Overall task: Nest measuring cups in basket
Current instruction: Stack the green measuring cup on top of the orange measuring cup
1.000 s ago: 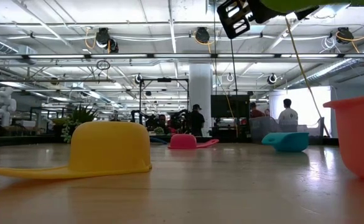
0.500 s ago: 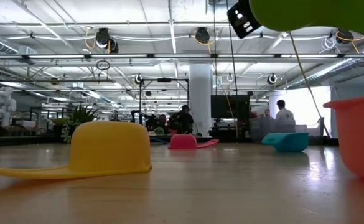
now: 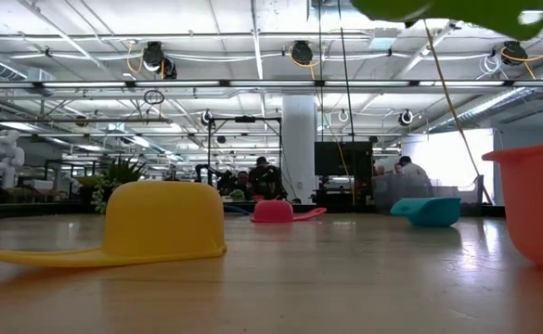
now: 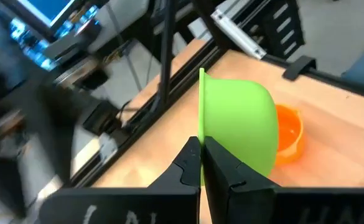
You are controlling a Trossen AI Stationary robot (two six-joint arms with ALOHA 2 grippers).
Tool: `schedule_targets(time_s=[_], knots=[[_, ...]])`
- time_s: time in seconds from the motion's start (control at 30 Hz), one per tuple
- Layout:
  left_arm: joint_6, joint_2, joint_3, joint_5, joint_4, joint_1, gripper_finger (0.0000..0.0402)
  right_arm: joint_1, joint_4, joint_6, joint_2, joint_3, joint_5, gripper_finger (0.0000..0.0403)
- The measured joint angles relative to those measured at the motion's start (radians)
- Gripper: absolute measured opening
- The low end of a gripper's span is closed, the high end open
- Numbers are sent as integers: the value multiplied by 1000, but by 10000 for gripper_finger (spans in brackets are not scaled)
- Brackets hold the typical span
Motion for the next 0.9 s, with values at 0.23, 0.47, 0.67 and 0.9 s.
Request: schedule_targets(time_s=[0.23,0.47,0.67,0.9], knots=[[-37,-173,-209,-95,92,7,1,207,4,46,29,0,357,157],[-53,-370,-459,-115,335,30,1,331,28,54,86,0,541,157],[-78,-461,-588,-142,502,39,1,381,49,91,133,0,626,157],[-151,-471,-694,-157,735,73,1,412,226,-96,212,-1,766,157]])
